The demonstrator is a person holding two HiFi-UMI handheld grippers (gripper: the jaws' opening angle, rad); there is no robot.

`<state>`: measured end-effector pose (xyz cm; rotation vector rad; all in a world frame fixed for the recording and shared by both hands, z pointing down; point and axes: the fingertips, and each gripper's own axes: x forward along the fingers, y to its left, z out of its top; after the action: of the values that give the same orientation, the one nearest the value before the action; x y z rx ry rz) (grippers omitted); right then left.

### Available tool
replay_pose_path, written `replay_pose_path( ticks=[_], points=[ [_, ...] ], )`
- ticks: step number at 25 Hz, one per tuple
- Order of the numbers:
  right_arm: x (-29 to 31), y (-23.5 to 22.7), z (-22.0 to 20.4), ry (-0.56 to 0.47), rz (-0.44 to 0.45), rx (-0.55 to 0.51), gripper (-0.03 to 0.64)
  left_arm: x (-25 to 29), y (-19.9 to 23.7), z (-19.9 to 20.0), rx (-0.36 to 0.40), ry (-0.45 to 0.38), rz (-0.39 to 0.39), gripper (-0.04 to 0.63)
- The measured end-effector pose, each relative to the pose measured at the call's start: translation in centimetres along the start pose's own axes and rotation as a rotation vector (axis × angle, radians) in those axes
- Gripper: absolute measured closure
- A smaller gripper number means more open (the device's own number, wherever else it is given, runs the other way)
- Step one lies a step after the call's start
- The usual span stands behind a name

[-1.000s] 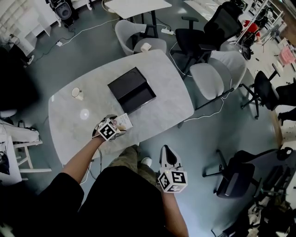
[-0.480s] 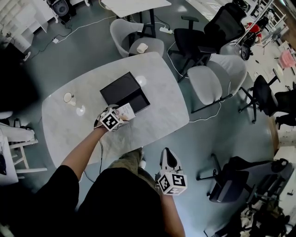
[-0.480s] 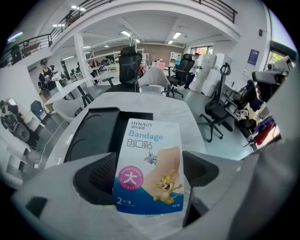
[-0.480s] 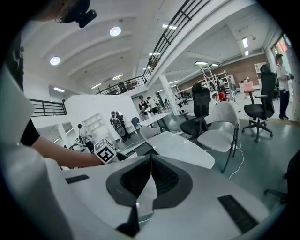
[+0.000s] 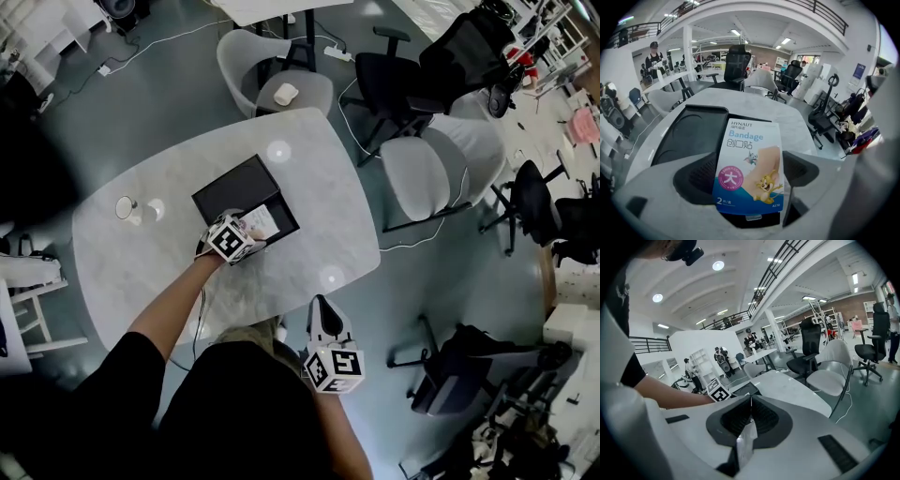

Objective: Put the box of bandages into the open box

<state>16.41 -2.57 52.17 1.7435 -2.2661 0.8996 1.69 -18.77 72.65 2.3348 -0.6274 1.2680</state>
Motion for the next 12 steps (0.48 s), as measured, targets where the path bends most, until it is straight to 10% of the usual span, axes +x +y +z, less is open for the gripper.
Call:
replay_pose_path(
  ticks=[12],
  points=[
    [3.6,-0.4,0.2,0.064,-0.013,-0.051,0.604,4.6,-0.1,1.3,-0.017,-0.001,-0.044,0.147]
  ],
)
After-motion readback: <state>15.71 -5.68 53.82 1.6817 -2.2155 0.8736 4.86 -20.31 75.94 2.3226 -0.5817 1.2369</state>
